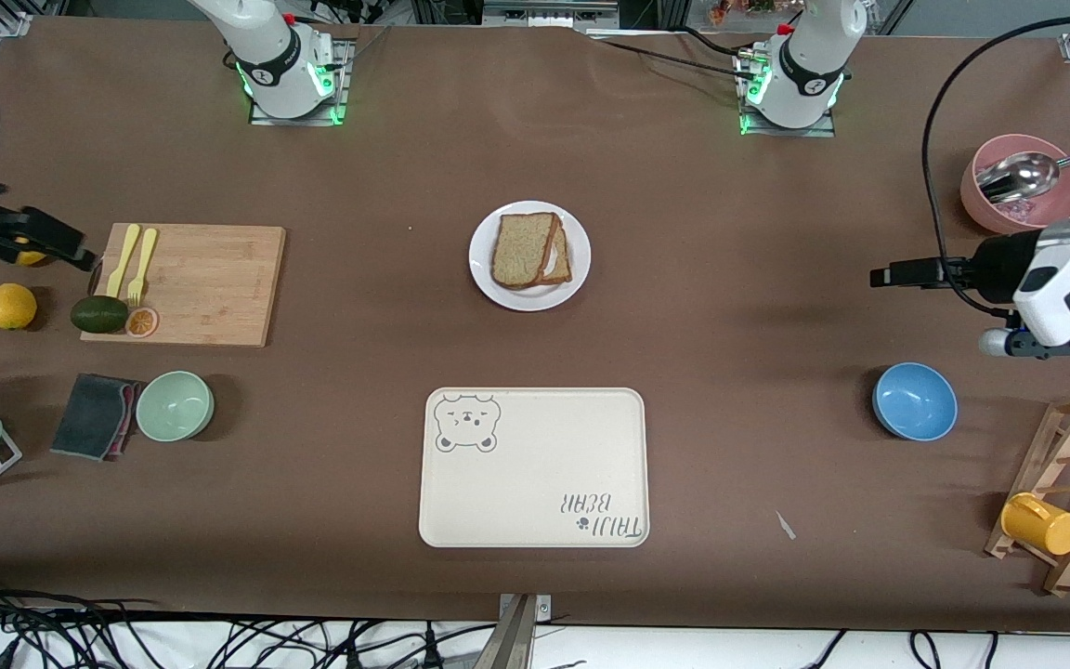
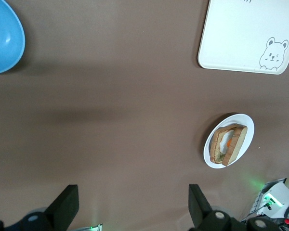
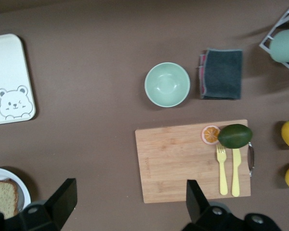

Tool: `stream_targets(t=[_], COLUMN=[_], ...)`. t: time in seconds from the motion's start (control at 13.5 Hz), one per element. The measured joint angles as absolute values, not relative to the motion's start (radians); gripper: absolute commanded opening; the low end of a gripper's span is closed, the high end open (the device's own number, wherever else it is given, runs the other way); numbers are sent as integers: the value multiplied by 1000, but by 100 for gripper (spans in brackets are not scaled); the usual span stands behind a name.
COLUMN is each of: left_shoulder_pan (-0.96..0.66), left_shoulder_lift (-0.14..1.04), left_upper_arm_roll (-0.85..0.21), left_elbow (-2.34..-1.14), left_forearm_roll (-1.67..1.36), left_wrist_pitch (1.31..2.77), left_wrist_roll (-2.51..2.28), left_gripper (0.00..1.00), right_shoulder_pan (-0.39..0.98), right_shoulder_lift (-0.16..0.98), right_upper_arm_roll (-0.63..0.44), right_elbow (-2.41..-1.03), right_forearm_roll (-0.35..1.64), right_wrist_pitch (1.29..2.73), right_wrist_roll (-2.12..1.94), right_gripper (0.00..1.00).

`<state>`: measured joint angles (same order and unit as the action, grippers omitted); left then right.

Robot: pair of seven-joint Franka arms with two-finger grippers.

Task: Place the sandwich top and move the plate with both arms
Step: 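Withdraw the right gripper to rest while the left gripper lifts, then move the left gripper toward the plate rim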

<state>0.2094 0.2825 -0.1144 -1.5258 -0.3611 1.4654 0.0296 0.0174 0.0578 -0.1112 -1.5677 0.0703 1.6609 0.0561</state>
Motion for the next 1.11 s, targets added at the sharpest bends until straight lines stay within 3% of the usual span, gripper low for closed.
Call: stream_targets(t=[0.59, 1.11], left_shoulder_pan=[238, 88], left_shoulder_lift=[277, 118], left_upper_arm_roll=[-119, -120], left_elbow=[-1591, -1999], left_forearm_roll=[-524, -524], left_wrist_pitch=[1595, 1887], left_wrist_roll=[30, 60], left_gripper=[100, 100], right_shoulder_pan=[4, 4], right_shoulder_lift=[40, 44], right_upper_arm_roll=[-11, -14], right_elbow=[-1570, -1571], right_forearm_roll=[1, 1], right_wrist_pitch=[1612, 1610], right_wrist_roll=[57, 57], right_gripper=[100, 100])
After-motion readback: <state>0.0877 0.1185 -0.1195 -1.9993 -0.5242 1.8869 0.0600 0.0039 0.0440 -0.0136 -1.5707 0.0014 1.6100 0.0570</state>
